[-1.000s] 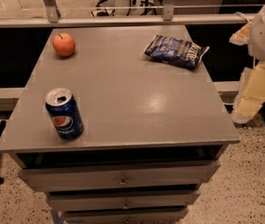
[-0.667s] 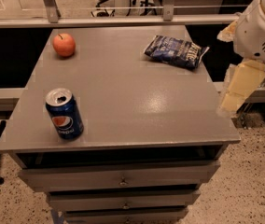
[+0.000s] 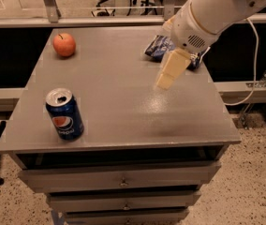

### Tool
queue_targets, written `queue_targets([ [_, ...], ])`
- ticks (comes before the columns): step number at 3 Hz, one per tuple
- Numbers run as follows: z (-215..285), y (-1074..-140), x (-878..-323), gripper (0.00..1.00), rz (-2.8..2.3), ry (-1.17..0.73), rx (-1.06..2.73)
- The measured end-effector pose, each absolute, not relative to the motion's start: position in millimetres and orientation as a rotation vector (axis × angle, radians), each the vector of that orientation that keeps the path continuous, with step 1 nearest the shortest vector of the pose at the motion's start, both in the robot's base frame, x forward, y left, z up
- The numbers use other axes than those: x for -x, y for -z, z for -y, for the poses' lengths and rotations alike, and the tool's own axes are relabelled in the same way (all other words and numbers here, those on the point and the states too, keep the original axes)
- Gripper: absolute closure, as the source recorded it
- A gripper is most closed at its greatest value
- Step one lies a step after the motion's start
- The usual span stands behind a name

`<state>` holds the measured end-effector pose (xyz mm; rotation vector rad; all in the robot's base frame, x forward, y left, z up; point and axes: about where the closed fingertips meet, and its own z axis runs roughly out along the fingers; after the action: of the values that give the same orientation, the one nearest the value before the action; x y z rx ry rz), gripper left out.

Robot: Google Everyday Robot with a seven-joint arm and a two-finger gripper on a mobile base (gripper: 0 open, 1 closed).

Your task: Move apple near blue chip bag

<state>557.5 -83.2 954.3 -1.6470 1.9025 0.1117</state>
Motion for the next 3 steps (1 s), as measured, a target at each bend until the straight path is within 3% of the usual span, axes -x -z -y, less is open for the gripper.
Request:
queue_targets([
  [2,77.4,-957.8,-569.2,0.00,-1.899,-0.142,1.593],
  [3,30.7,-956.8,-608.6,0.00,-1.838,-0.234,1.522],
])
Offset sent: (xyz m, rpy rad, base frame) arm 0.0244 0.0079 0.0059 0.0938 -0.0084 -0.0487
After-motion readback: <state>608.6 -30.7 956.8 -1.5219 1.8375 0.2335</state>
